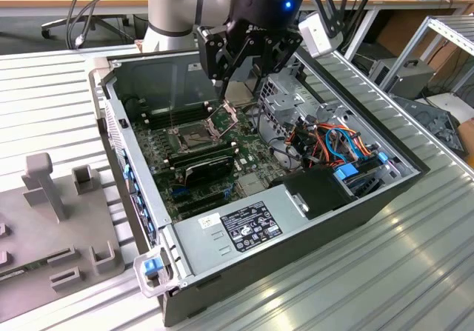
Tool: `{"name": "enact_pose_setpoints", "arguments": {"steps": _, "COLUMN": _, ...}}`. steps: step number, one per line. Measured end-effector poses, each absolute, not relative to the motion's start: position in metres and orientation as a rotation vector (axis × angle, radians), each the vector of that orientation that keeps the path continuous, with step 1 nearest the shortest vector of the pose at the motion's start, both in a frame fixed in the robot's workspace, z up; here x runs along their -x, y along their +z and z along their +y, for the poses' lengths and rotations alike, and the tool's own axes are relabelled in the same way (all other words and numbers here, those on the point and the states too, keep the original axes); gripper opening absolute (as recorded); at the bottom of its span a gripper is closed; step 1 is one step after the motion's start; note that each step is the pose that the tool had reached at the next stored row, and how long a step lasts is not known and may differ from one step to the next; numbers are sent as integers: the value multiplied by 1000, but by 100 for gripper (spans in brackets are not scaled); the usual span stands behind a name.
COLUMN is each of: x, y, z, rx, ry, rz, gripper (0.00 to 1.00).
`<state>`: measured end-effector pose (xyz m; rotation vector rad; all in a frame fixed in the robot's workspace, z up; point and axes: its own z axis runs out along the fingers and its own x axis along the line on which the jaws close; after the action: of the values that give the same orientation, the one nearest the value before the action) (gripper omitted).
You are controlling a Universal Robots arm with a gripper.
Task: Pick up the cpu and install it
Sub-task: 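Pick up the cpu and move it towards the insertion slot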
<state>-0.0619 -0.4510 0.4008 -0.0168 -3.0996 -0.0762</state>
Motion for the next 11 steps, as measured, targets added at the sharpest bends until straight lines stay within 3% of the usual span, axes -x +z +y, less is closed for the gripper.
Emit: {"name": "enact_pose_setpoints", "arguments": {"steps": 11, "x": 54, "y": 394, "z": -450, "rx": 16, "ry": -76, "rz": -3100, "gripper": 55}}
